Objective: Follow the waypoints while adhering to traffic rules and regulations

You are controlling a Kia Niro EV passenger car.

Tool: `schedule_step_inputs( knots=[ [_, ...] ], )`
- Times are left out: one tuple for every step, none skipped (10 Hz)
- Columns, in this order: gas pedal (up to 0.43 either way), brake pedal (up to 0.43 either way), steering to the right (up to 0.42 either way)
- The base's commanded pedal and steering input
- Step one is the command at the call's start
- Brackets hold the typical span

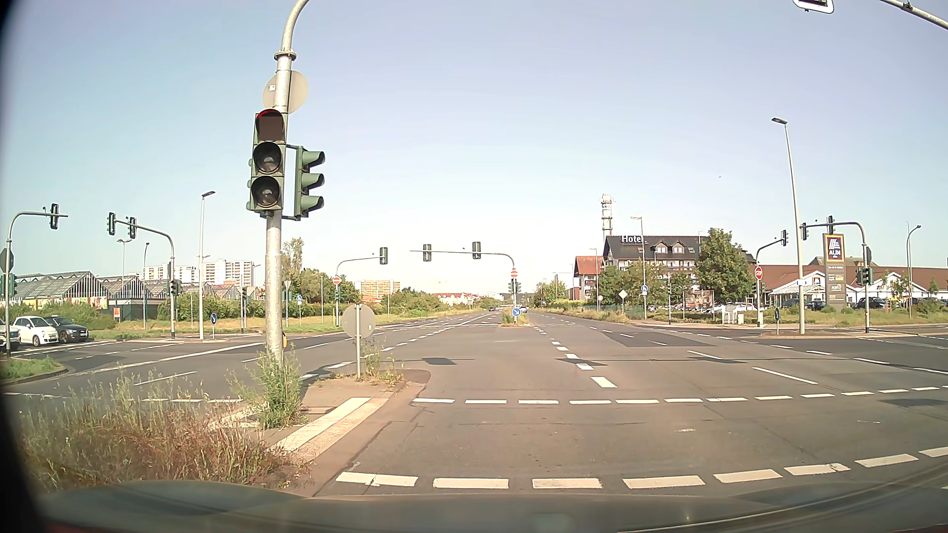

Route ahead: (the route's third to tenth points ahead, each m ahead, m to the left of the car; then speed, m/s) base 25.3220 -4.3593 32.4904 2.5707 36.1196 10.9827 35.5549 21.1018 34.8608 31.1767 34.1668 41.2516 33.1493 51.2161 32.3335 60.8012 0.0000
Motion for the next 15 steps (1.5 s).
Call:
schedule_step_inputs(
  knots=[
    [0.0,0.293,-0.001],
    [0.0,0.299,-0.001],
    [0.0,0.293,-0.002],
    [0.0,0.299,-0.001],
    [0.0,0.299,-0.002],
    [0.0,0.299,-0.001],
    [0.0,0.293,-0.001],
    [0.0,0.299,-0.001],
    [0.0,0.293,-0.001],
    [0.0,0.299,-0.001],
    [0.0,0.293,-0.001],
    [0.0,0.293,-0.001],
    [0.0,0.299,-0.002],
    [0.0,0.293,-0.001],
    [0.0,0.293,-0.002]
  ],
)
